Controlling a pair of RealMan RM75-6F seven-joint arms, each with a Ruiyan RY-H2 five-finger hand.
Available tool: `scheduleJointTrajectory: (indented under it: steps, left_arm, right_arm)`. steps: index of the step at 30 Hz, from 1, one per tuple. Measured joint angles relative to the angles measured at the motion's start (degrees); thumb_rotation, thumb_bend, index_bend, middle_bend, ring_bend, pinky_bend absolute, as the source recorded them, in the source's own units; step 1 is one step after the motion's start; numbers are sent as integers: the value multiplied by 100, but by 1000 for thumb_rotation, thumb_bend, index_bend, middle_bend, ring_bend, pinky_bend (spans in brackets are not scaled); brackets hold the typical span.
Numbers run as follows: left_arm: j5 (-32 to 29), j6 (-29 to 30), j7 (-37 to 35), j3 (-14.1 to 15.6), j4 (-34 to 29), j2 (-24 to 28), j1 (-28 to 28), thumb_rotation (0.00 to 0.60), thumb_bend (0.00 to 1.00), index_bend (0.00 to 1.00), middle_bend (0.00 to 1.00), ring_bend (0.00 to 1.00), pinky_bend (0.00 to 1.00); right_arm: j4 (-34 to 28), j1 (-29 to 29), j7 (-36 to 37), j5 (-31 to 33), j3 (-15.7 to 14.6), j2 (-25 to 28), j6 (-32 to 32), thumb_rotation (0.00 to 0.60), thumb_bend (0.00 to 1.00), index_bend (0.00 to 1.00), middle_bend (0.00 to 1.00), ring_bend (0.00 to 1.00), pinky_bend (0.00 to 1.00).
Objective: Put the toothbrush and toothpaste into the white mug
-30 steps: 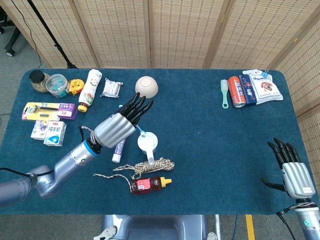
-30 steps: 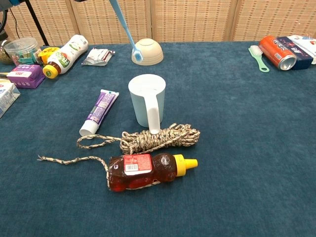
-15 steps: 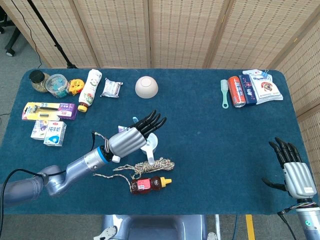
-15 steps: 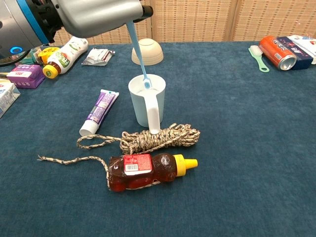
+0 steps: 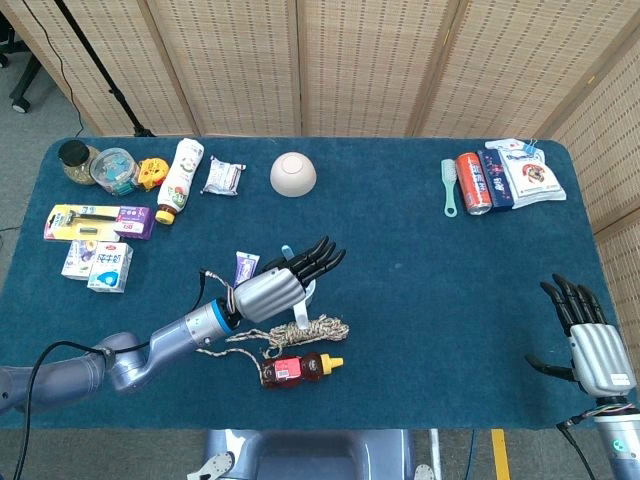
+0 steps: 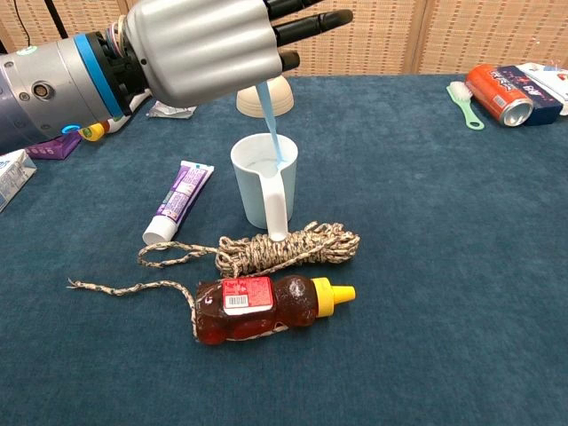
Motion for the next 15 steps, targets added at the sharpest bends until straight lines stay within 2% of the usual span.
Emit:
scheduleJointTrajectory:
  steps: [2, 7, 15]
  left_arm:
    - [11, 14, -6, -5, 27, -30, 22, 600, 386, 228, 0, 0, 0]
    - [8, 67, -2, -49, -2, -23, 81, 600, 340, 149, 0, 0, 0]
    - [-44, 249, -209, -140, -214, 164, 212, 600, 314, 127, 0, 0, 0]
  right_arm:
    - [4, 0, 0, 1, 0, 0, -2, 600, 0, 0, 0, 0, 0]
    - [3, 4, -17, -1, -3, -9, -16, 600, 0, 0, 0, 0, 0]
    - [-23, 0, -58, -29, -16, -15, -4, 600, 0, 0, 0, 0, 0]
